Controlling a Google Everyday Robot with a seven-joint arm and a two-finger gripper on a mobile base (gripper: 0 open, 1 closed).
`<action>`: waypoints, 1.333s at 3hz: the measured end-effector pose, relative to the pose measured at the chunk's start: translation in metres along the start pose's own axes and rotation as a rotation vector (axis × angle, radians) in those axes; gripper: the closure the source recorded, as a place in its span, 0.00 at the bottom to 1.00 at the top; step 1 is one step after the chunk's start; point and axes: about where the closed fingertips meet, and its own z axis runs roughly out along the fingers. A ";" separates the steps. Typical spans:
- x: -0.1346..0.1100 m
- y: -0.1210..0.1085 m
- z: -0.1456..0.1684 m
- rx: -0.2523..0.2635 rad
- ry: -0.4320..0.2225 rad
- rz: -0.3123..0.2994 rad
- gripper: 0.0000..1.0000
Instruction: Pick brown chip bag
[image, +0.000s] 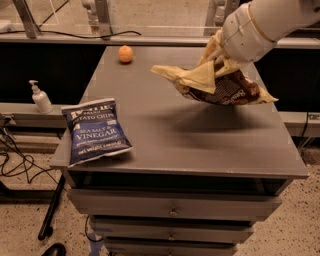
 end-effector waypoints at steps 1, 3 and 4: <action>-0.002 -0.005 -0.005 0.014 -0.003 -0.003 1.00; -0.017 -0.020 -0.032 0.167 0.016 -0.115 1.00; -0.035 -0.058 -0.055 0.328 0.031 -0.296 1.00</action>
Offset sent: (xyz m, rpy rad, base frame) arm -0.0103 -0.0046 0.0103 0.0287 -0.0703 -0.0097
